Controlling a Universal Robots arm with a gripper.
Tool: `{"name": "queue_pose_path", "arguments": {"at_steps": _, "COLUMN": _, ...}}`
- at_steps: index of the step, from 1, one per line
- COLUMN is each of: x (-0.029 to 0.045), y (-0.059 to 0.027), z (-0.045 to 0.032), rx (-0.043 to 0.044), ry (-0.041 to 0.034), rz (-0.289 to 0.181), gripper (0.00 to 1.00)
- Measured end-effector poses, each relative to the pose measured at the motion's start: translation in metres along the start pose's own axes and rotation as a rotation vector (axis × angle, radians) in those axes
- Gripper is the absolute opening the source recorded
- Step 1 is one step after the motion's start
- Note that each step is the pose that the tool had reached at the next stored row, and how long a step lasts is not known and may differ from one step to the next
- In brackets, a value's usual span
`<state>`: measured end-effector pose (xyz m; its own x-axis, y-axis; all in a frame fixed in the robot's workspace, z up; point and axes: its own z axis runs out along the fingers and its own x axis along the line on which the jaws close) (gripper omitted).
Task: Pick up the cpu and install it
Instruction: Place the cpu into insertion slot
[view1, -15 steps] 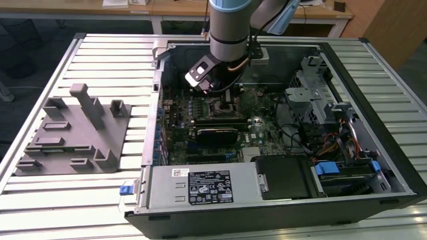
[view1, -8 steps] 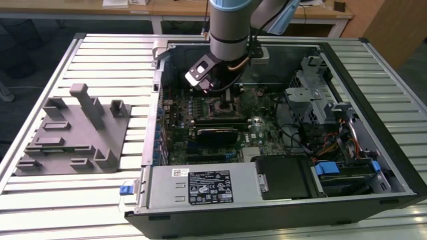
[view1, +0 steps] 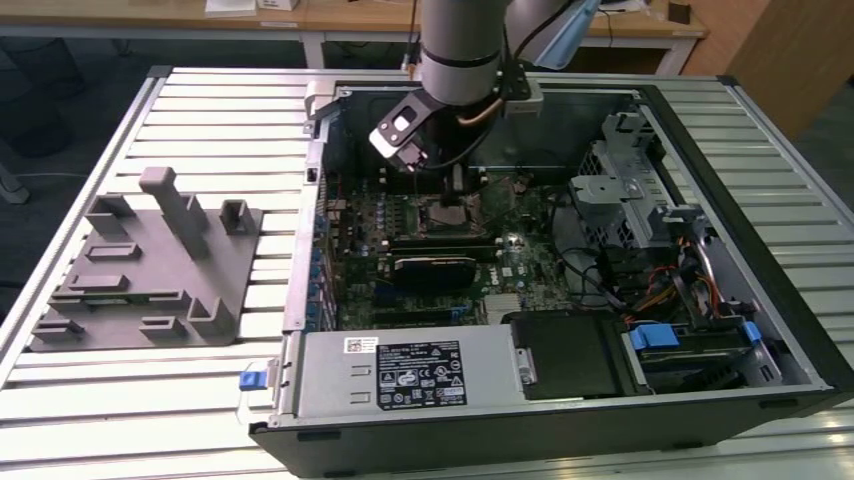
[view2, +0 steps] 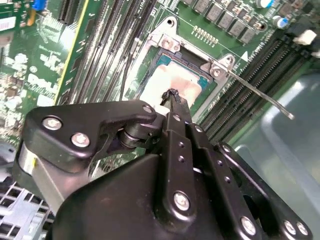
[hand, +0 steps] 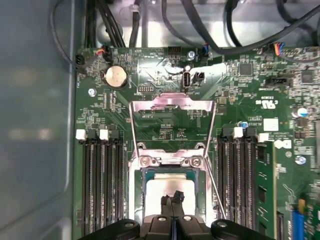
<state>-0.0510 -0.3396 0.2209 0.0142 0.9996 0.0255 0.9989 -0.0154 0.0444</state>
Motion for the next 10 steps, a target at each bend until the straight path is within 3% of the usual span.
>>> {"name": "queue_pose_path", "arguments": {"at_steps": 6, "x": 0.0004, "y": 0.0007, "z": -0.0159, "rx": -0.0006, "ry": 0.0000, "rz": 0.000, "gripper": 0.11}}
{"name": "queue_pose_path", "arguments": {"at_steps": 10, "x": 0.0005, "y": 0.0008, "z": -0.0176, "rx": -0.0009, "ry": 0.0003, "rz": 0.000, "gripper": 0.11}}
